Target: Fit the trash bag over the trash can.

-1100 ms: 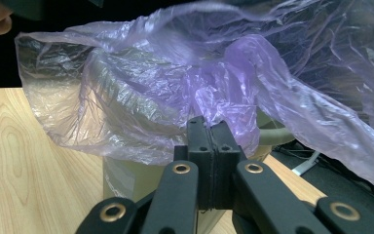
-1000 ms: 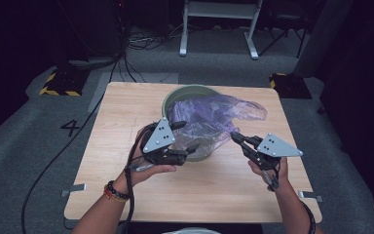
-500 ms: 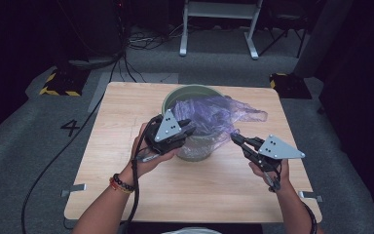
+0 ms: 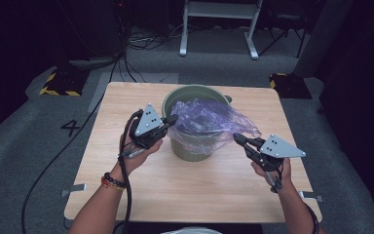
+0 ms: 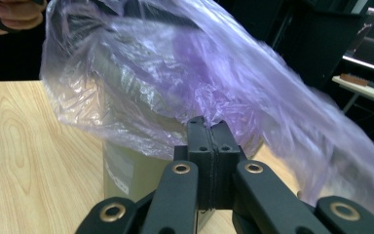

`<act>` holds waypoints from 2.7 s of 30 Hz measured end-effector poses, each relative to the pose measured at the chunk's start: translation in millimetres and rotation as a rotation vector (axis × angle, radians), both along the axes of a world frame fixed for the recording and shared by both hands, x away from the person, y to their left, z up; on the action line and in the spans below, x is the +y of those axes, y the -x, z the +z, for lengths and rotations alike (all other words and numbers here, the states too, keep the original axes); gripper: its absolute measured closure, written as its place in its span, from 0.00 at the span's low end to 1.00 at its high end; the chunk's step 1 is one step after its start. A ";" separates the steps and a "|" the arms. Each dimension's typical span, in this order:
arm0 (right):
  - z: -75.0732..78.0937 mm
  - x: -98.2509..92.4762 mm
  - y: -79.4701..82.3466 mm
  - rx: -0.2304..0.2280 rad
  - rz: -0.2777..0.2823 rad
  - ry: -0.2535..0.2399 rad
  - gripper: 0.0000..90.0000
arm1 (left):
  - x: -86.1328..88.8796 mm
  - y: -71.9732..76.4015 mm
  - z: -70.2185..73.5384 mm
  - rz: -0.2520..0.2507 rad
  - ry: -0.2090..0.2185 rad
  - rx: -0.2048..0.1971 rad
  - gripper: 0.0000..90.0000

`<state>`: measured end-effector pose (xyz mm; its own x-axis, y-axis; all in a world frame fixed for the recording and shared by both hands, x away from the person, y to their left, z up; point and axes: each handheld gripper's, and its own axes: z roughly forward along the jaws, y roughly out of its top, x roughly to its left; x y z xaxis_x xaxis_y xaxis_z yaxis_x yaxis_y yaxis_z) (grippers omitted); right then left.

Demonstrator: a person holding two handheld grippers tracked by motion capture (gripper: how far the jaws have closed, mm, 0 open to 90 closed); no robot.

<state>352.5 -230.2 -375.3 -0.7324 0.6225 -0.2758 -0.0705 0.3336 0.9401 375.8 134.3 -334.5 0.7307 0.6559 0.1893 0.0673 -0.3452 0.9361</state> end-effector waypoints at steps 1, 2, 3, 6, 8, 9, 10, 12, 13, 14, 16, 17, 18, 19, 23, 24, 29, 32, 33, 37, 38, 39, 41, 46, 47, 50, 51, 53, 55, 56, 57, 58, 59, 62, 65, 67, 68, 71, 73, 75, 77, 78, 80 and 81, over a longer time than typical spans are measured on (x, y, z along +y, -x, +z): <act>-1.3 -0.5 -0.7 0.004 -0.004 0.003 1.00 | 2.9 0.0 -1.8 0.002 0.006 0.002 1.00; -2.9 -1.2 -1.3 0.011 -0.005 0.004 1.00 | 5.6 0.4 -3.5 0.008 0.004 0.005 1.00; -4.6 -1.7 -1.8 0.017 -0.007 0.006 1.00 | 8.0 0.8 -5.8 0.012 0.008 0.008 1.00; -9.4 -3.1 -4.1 0.032 -0.017 0.014 1.00 | 16.3 2.0 -12.2 0.026 0.020 0.017 1.00; -12.6 -3.1 -5.7 0.039 -0.025 0.022 1.00 | 21.9 2.7 -16.0 0.033 0.032 0.024 1.00; -14.2 -3.2 -6.7 0.043 -0.027 0.024 1.00 | 24.2 3.0 -18.1 0.034 0.038 0.028 1.00; -15.8 -3.2 -7.8 0.049 -0.027 0.025 1.00 | 26.2 3.5 -20.1 0.041 0.040 0.028 1.00; -19.3 -3.0 -10.3 0.054 -0.038 0.033 1.00 | 29.6 3.6 -23.7 0.045 0.040 0.036 1.00; -21.3 -2.9 -11.8 0.056 -0.043 0.042 1.00 | 30.6 3.6 -25.6 0.050 0.039 0.038 1.00; -23.3 -3.2 -13.5 0.062 -0.046 0.047 1.00 | 31.6 3.3 -27.5 0.054 0.044 0.042 1.00; -27.5 -4.2 -16.4 0.077 -0.052 0.052 1.00 | 33.9 1.8 -30.7 0.053 0.053 0.052 1.00; -29.5 -4.9 -17.7 0.081 -0.059 0.055 1.00 | 34.8 1.0 -32.1 0.054 0.057 0.055 1.00; -31.2 -5.8 -19.1 0.092 -0.058 0.052 1.00 | 34.9 0.6 -33.3 0.053 0.059 0.060 1.00; -32.8 -6.5 -20.1 0.098 -0.060 0.051 1.00 | 34.5 0.4 -34.4 0.053 0.058 0.059 1.00; -36.8 -7.1 -21.6 0.100 -0.072 0.067 0.92 | 31.8 1.0 -36.7 0.052 0.048 0.054 1.00; -36.9 -7.4 -21.1 0.094 -0.073 0.068 0.86 | 31.4 1.1 -36.8 0.050 0.051 0.053 1.00; -29.8 -13.3 -13.4 0.057 -0.079 0.034 0.57 | 31.4 2.5 -37.1 0.046 0.051 0.051 1.00; -23.1 -18.3 -7.1 0.025 -0.111 0.030 0.48 | 31.7 3.0 -37.4 0.043 0.050 0.048 1.00; -20.9 -20.2 -4.8 0.012 -0.127 0.025 0.47 | 31.7 3.2 -37.4 0.044 0.051 0.046 1.00; -11.3 -26.5 2.3 -0.038 -0.167 0.003 0.38 | 31.1 3.4 -37.4 0.038 0.048 0.046 1.00; -8.6 -27.1 3.6 -0.049 -0.169 -0.003 0.37 | 30.5 3.3 -37.5 0.038 0.047 0.048 1.00; -5.7 -27.0 4.7 -0.059 -0.172 -0.007 0.36 | 30.0 2.9 -37.6 0.037 0.044 0.047 1.00; 0.8 -25.3 6.0 -0.088 -0.175 -0.009 0.36 | 29.0 2.2 -37.7 0.035 0.038 0.049 1.00; 16.7 -17.2 2.4 -0.162 -0.173 0.020 0.54 | 28.2 0.2 -37.1 0.037 0.033 0.047 1.00; 19.5 -15.9 0.8 -0.167 -0.161 0.024 0.62 | 28.2 -0.3 -37.1 0.037 0.036 0.047 1.00; 27.4 -13.0 -3.3 -0.178 -0.128 0.014 0.82 | 28.3 -2.1 -37.0 0.035 0.035 0.046 1.00; 30.1 -11.9 -4.8 -0.179 -0.118 0.015 0.87 | 28.3 -2.7 -36.8 0.035 0.033 0.046 1.00; 35.0 -8.5 -7.1 -0.189 -0.106 0.022 0.95 | 28.2 -4.0 -36.5 0.037 0.032 0.045 1.00; 39.7 -5.0 -10.2 -0.195 -0.101 0.027 0.98 | 28.5 -5.3 -36.2 0.038 0.034 0.046 1.00; 41.9 -3.3 -12.2 -0.195 -0.101 0.029 0.98 | 28.9 -6.2 -36.0 0.040 0.035 0.044 1.00; 44.0 -1.8 -14.5 -0.195 -0.102 0.028 0.99 | 29.1 -7.4 -36.1 0.040 0.038 0.045 1.00; 45.8 -0.5 -17.4 -0.193 -0.099 0.027 0.99 | 29.5 -8.5 -36.0 0.040 0.037 0.047 1.00; 47.3 0.6 -20.5 -0.191 -0.100 0.024 0.99 | 29.8 -9.7 -36.0 0.043 0.039 0.048 1.00; 50.5 2.6 -31.7 -0.170 -0.101 0.014 1.00 | 30.5 -13.4 -35.8 0.046 0.040 0.047 1.00; 53.7 3.1 -44.6 -0.153 -0.121 0.007 1.00 | 31.0 -17.6 -35.7 0.052 0.042 0.048 1.00; 56.4 3.3 -54.1 -0.134 -0.124 -0.001 1.00 | 31.4 -20.9 -35.8 0.058 0.038 0.051 1.00; 57.3 4.1 -59.1 -0.124 -0.130 0.006 1.00 | 31.7 -22.8 -36.2 0.059 0.042 0.056 1.00; 57.9 5.9 -74.5 -0.083 -0.141 0.010 1.00 | 32.6 -28.8 -37.0 0.068 0.047 0.062 1.00; 56.9 6.6 -84.7 -0.056 -0.156 0.013 1.00 | 33.1 -32.4 -37.8 0.074 0.052 0.067 1.00; 55.0 7.7 -94.0 -0.025 -0.160 0.011 1.00 | 33.9 -35.2 -39.3 0.081 0.050 0.071 1.00; 52.0 9.3 -103.6 0.012 -0.168 0.013 1.00 | 35.0 -37.8 -41.6 0.089 0.052 0.079 1.00; 50.0 10.1 -108.1 0.027 -0.169 0.010 1.00 | 35.8 -39.3 -42.8 0.092 0.054 0.084 1.00; 46.1 12.7 -115.6 0.044 -0.177 0.023 1.00 | 37.6 -42.2 -44.7 0.101 0.055 0.091 1.00; 44.1 13.8 -119.1 0.058 -0.178 0.024 1.00 | 38.5 -43.7 -45.7 0.102 0.058 0.095 0.99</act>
